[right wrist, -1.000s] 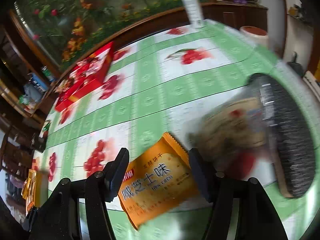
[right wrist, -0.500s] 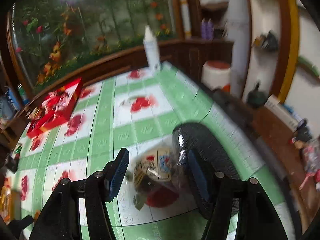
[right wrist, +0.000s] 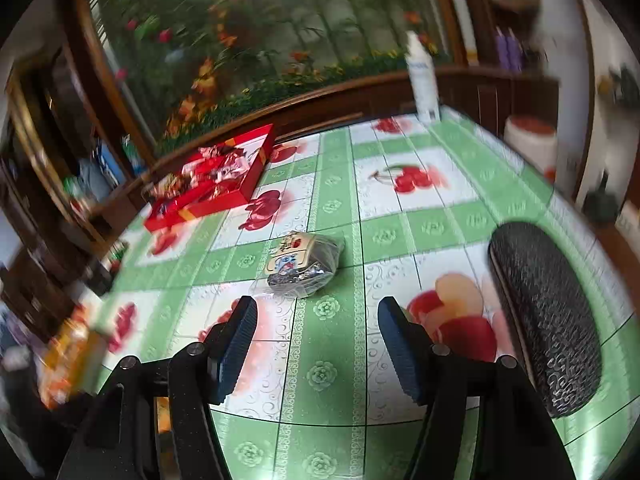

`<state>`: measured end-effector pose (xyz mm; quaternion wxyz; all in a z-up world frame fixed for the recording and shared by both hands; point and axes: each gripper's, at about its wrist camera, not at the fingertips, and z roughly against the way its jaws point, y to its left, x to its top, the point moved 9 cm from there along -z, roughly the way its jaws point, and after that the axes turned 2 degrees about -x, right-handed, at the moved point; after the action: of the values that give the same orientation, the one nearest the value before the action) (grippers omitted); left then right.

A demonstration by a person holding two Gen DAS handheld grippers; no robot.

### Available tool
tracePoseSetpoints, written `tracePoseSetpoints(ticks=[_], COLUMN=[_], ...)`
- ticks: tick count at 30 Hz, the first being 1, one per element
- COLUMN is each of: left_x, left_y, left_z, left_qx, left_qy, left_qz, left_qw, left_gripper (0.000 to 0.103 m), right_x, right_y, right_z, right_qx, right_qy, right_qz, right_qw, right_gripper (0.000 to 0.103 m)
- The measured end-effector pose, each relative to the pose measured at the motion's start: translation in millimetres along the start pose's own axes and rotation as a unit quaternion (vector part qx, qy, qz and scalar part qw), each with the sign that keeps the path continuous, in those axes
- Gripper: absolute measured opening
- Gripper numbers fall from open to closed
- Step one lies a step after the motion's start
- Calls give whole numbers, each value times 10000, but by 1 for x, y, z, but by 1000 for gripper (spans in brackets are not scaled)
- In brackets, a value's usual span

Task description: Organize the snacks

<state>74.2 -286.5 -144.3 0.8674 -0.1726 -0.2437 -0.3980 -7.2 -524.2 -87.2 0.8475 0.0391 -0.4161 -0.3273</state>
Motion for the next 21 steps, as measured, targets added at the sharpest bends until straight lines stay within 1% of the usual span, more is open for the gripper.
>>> tracePoseSetpoints(ticks=[1,2,3,4,5,9,12,13,15,18,21], left_x=[0,-1,-1,0,1,2,5,6,9,9,9], left_y=[-2,-3,-4,-5,-6,-1,7,8,12,12,12], left_z=[-1,-2,-3,-2,-1,2,5,6,9,8,7], left_qx=[95,174,262,247,236,306,299,293,285,301,316], left_qy=[-27,-48,-96,-159,-207,-274,-302,-316,-376,-363,-340], left_qz=[-89,-163,-237,-250,-283,-216,-54,-25,65,69,40], left_qw=[9999,9997,9993,9993,9991,9989,9991,9991,9989,9989,9989], left_gripper=[88,88,87,84,70,69,69,69,69,69,69], right_x=[-1,-2,-2,1,3,2,4,5,11,23,32], right_y=[-4,-3,-4,-5,-5,3,1,2,4,19,31], right_z=[-1,-2,-3,-4,-4,-4,-2,-5,-12,-31,-60], right_qx=[121,162,119,63,12,-41,-35,-56,-187,-286,-370], right_qy=[45,81,82,72,64,20,25,39,128,296,612], right_qz=[-186,-235,-222,-196,-140,49,-27,-40,-13,230,360], right_qw=[9997,9996,9996,9998,9999,10000,10000,10000,9997,9989,9968], right_gripper=[67,67,67,67,67,67,67,70,71,71,71])
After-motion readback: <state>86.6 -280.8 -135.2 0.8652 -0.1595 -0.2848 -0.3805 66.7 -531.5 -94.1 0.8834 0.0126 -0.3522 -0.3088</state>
